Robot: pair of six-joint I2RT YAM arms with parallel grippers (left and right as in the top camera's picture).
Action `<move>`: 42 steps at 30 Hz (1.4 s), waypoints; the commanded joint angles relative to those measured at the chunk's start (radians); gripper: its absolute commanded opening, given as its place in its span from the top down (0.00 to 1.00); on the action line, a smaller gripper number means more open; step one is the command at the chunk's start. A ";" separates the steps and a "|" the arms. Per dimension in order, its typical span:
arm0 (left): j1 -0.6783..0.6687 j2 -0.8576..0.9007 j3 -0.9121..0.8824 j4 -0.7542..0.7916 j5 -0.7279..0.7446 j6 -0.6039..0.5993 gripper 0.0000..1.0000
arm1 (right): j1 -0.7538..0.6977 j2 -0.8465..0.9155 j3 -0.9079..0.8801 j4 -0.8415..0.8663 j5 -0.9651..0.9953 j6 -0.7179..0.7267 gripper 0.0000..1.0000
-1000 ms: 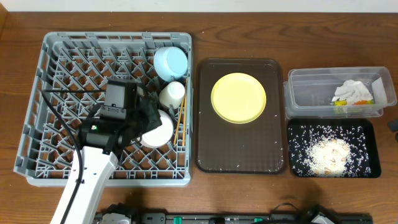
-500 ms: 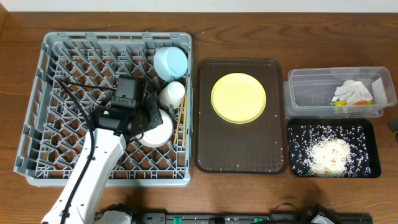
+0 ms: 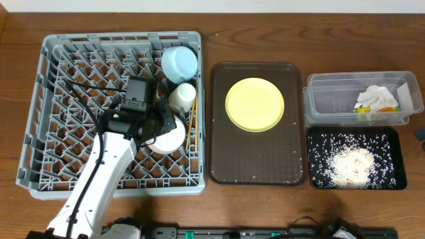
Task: Sort waste into correct bins and load items into the dishwasher rack
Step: 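Move the left gripper right to the yellow plate on the tray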
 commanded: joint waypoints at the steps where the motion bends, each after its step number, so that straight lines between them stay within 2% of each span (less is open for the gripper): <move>1: -0.011 -0.034 -0.012 0.009 0.019 0.009 0.94 | -0.013 -0.002 0.000 -0.001 0.000 0.011 0.01; 11: -0.225 -0.053 -0.021 0.079 0.012 0.005 0.93 | -0.013 -0.002 0.000 -0.001 0.000 0.011 0.01; 12: -0.251 -0.048 -0.022 0.093 0.003 0.005 0.90 | -0.013 -0.002 0.000 -0.001 0.000 0.011 0.01; 14: -0.293 -0.034 -0.022 0.112 -0.043 0.005 0.75 | -0.013 -0.002 0.000 -0.001 0.000 0.011 0.01; 17: -0.340 -0.001 -0.022 0.126 -0.158 0.000 0.62 | -0.013 -0.002 0.000 -0.001 0.000 0.011 0.01; 20: -0.358 0.043 -0.022 0.142 -0.191 -0.003 0.58 | -0.013 -0.002 0.000 -0.001 0.000 0.011 0.01; 25: -0.360 0.131 -0.022 0.147 -0.193 -0.003 0.59 | -0.013 -0.002 0.000 -0.001 0.000 0.011 0.01; 27: -0.360 0.161 -0.022 0.143 -0.186 -0.005 0.67 | -0.013 -0.002 0.000 -0.001 0.000 0.011 0.01; 28: -0.360 0.173 -0.022 0.138 -0.176 -0.013 0.75 | -0.013 -0.002 0.000 -0.001 0.000 0.011 0.01; 33: -0.362 0.180 -0.021 0.113 -0.081 -0.015 0.85 | -0.013 -0.002 0.000 -0.001 0.000 0.011 0.01; 42: -0.373 0.173 -0.021 0.045 -0.054 -0.015 0.87 | -0.013 -0.002 0.000 -0.001 0.000 0.011 0.01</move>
